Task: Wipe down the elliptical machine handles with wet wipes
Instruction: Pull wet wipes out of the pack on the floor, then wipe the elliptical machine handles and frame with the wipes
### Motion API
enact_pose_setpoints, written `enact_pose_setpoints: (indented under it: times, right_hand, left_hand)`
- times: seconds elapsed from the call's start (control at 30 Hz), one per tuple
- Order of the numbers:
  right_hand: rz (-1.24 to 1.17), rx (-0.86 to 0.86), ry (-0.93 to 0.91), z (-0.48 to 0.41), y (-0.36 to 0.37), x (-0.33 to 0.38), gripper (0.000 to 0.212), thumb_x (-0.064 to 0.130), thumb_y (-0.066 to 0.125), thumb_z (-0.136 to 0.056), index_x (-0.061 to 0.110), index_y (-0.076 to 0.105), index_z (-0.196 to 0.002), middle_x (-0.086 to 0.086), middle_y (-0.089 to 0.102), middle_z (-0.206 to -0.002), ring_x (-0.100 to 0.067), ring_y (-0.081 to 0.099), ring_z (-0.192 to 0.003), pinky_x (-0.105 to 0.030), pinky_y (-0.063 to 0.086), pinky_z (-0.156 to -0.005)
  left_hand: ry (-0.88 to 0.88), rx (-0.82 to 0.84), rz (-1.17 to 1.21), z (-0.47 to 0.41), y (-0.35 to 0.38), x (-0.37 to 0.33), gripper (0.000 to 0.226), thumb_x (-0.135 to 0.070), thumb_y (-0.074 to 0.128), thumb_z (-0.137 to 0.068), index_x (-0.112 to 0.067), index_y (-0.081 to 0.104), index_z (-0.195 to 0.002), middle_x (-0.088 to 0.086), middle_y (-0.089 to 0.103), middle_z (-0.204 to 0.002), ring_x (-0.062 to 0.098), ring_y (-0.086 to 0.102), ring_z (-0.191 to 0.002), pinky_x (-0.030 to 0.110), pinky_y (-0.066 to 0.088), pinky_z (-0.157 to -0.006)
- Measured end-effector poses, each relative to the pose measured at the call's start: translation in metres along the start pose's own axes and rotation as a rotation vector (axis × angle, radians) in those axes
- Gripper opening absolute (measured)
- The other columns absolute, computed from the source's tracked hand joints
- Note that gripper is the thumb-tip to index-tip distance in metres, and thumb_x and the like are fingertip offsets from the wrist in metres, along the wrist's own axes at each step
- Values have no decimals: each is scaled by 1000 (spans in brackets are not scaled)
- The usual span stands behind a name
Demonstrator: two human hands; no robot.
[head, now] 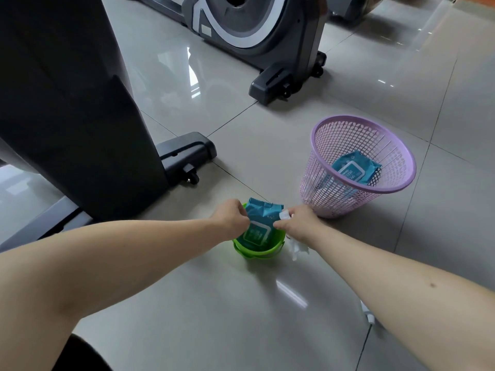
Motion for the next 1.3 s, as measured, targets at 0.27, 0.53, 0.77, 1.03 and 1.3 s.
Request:
enact_pose_setpoints:
  times: [0.27,0.53,0.77,1.03,1.3]
  right_hand:
    - [-324,-49,229,-15,-14,3,66,41,75,-58,7,69,-113,-13,73,-112,-35,70,-103,-54,60,-92]
    - [-853,76,397,23,-33,50,26,26,53,-107,4,60,-119,-20,71,-118,-37,71,-108,-54,58,-96]
    - [-692,115,287,137,-103,143,16,13,54,-107,10,67,-117,-16,71,-110,-28,66,-85,-43,54,-78]
    - [-652,455,169,331,-223,320,24,3,63,-98,12,71,-119,-14,74,-114,-27,66,-99,-45,51,-87]
    - [-423,624,-165,498,-339,492,50,-23,54,-84,14,72,-113,-6,76,-100,-20,69,-87,-34,58,-79]
  left_hand:
    - [92,-147,136,-14,-1,-15,9,-23,63,-90,-23,61,-99,0,65,-99,19,62,-88,32,53,-74]
    - [52,350,425,33,-7,-71,31,-26,81,-88,-15,62,-110,11,72,-102,25,75,-90,43,65,-80]
    - [27,383,358,128,-134,-136,31,-32,78,-90,-20,67,-116,-4,72,-92,4,67,-68,19,53,-62]
    - [-156,256,533,306,-334,-249,22,-24,71,-93,-2,67,-95,5,62,-80,17,61,-68,26,51,-63]
    - [-157,-37,871,494,-497,-350,12,-7,60,-86,-13,52,-79,11,53,-77,22,52,-66,32,45,-61]
Point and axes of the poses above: each hand's wrist, its own z-axis away from the middle knuckle, its own y-axis out of the palm, x = y × z, the point moved 4 cm from there along -z, towards the middle knuckle
